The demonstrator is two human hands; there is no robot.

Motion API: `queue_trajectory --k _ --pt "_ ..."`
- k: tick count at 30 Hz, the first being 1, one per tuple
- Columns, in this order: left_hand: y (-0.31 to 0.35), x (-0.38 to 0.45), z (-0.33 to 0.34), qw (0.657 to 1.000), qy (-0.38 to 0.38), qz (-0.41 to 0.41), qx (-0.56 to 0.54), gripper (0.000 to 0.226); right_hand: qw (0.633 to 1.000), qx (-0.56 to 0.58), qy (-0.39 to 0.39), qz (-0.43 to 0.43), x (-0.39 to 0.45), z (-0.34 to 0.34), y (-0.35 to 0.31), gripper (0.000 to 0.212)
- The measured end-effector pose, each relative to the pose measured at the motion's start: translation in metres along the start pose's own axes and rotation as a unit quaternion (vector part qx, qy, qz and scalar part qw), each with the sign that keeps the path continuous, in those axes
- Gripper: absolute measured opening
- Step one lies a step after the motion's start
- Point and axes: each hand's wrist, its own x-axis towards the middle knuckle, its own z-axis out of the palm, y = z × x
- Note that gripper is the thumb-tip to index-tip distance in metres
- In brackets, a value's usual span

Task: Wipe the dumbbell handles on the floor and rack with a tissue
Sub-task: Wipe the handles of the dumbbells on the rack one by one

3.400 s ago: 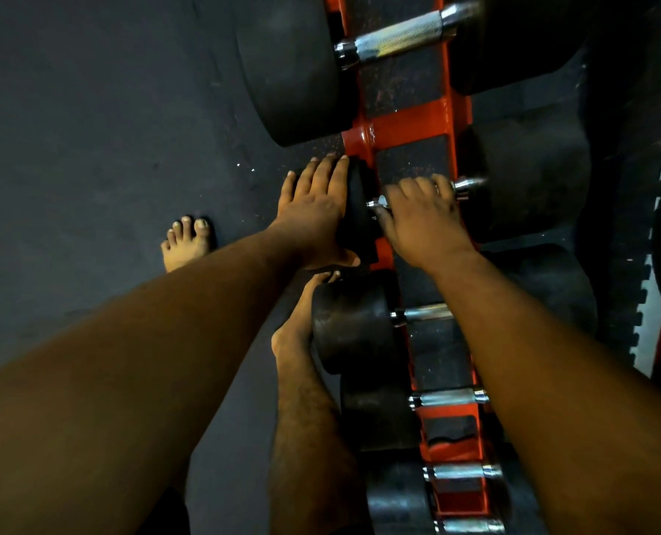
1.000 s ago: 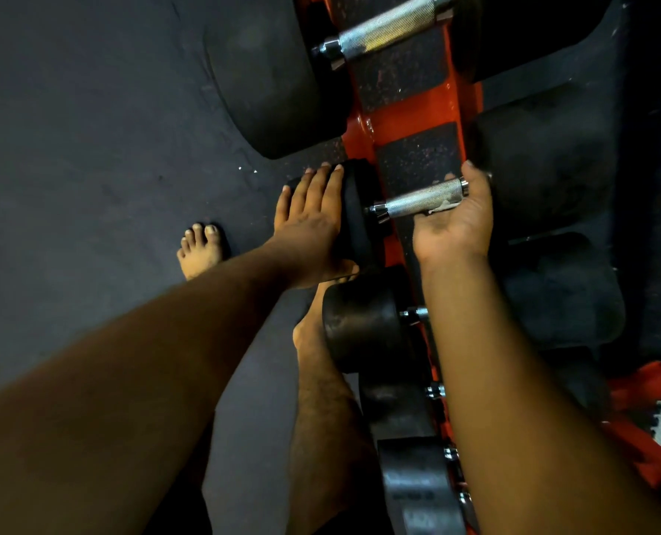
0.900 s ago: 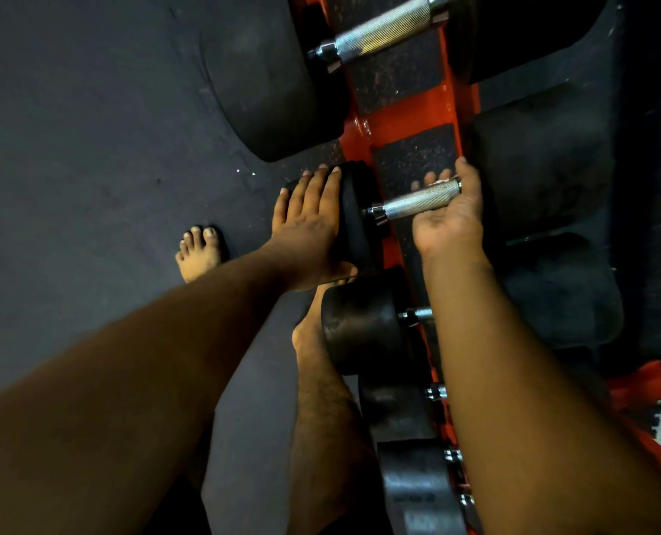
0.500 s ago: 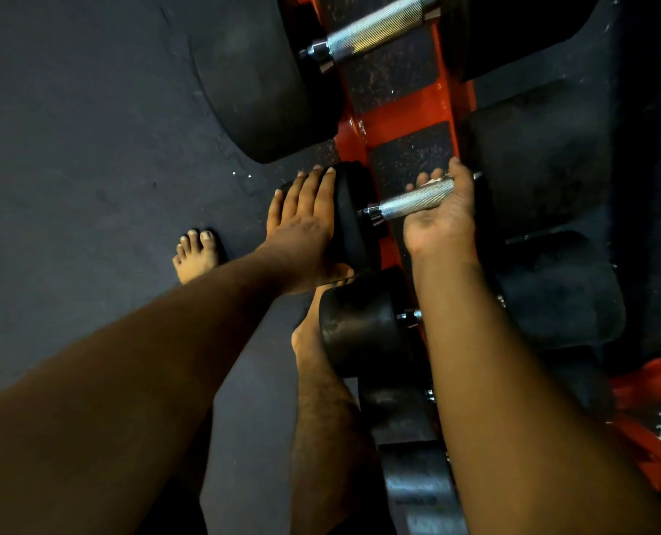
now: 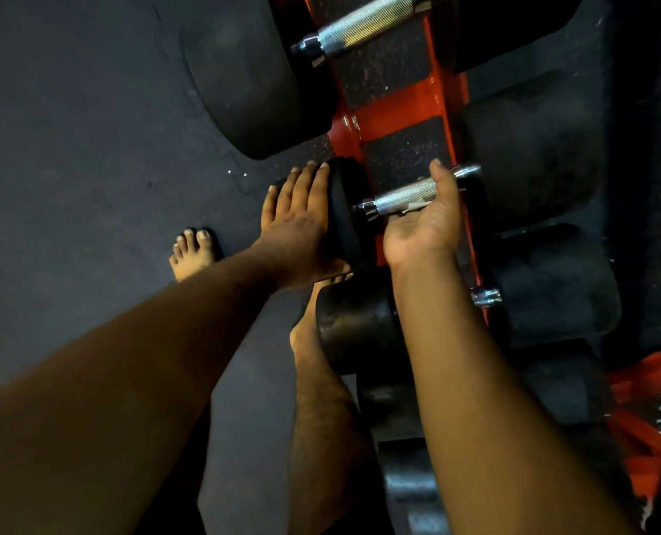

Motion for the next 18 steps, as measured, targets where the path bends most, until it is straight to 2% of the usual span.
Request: queue_trajectory --k 2,6,9,10,12,16,18 --pt "0.0 0.0 -0.002 1.0 -0.005 -0.001 0.0 0.14 1.0 -0.002 0.011 0.004 0.004 0.005 0.001 0.008" --pt "0.0 0.0 -0.002 1.0 -0.01 0.0 -0.001 0.14 0.998 -0.052 0.022 0.006 0.009 0.002 0.01 0.009" --pt "0.0 0.0 -0.002 1.0 -0.005 -0.002 0.002 0.14 0.992 -0.118 0.009 0.038 0.006 -0.008 0.022 0.044" --pt "0.0 0.0 -0.002 1.0 -0.007 -0.003 0.003 0.141 0.99 -0.13 0.002 0.047 0.008 -0.011 0.025 0.047" --pt "-0.001 0.001 -0.001 1.0 -0.012 -0.004 0.005 0.142 0.985 -0.155 -0.02 0.067 0.009 -0.01 0.028 0.037" --pt "-0.004 0.002 -0.003 1.0 -0.017 0.003 0.0 0.142 0.976 -0.21 -0.041 0.041 0.007 -0.02 0.034 0.038" --pt "-0.003 0.001 -0.002 1.0 -0.015 0.005 -0.003 0.142 0.965 -0.254 -0.062 0.02 0.005 -0.034 0.037 0.024"
